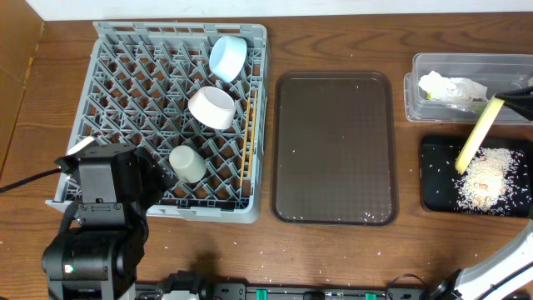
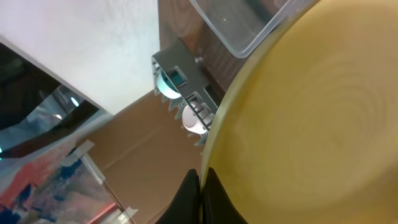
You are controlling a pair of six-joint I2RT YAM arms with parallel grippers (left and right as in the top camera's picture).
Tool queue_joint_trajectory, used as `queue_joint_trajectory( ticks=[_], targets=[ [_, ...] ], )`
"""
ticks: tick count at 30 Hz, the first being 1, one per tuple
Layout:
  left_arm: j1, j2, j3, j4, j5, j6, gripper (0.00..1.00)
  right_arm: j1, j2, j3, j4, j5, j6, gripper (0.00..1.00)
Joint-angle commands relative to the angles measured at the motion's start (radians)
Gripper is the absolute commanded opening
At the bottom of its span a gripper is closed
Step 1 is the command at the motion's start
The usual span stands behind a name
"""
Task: Sort waste into correct bins and load items into the dishwasher
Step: 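Tilt the plate to pour the rice into the black bin, then carry the plate to the rack and stand it upright at the right edge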
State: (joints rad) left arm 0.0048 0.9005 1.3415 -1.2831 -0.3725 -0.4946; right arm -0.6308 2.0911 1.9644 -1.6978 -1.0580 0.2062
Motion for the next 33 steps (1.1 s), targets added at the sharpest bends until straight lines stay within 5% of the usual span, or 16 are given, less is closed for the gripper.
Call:
queue_joint_trajectory(
  ticks=[1, 3, 5, 10, 15, 19, 23, 33],
  targets=[
    [0.003, 0.0, 0.01, -0.004, -0.01, -0.001, 0.98, -0.012, -0.034, 0.003, -0.001, -0.035, 0.021, 0.02],
    [0.003, 0.0, 0.01, -0.004, -0.01, -0.001, 0.98, -0.002, -0.034, 0.003, -0.001, -0.035, 0.038, 0.01],
    [0.003, 0.0, 0.01, -0.004, -0.01, -0.001, 0.98, -0.005, -0.034, 0.003, -0.001, -0.12, -0.09, 0.01],
    [0.003, 0.0, 0.01, -0.004, -0.01, -0.001, 0.98, -0.012, -0.034, -0.002, -0.001, -0.021, 0.08, 0.01],
    [0.003, 0.0, 0.01, -0.004, -0.01, -0.001, 0.98, -0.032, -0.036, -0.01, -0.001, 0.008, 0.103, 0.02],
    [0.003, 0.0, 0.01, -0.004, -0.01, -0.001, 0.98, -0.023, -0.036, -0.01, -0.001, -0.209, -0.119, 0.01],
    [0.003, 0.0, 0.01, -0.004, -0.01, -0.001, 0.98, -0.009, -0.043, -0.01, -0.001, -0.218, -0.087, 0.01],
    [0.003, 0.0, 0.01, -0.004, -0.01, -0.001, 0.98, 0.235, -0.189, -0.009, 0.068, -0.312, -0.037, 0.01]
  ],
)
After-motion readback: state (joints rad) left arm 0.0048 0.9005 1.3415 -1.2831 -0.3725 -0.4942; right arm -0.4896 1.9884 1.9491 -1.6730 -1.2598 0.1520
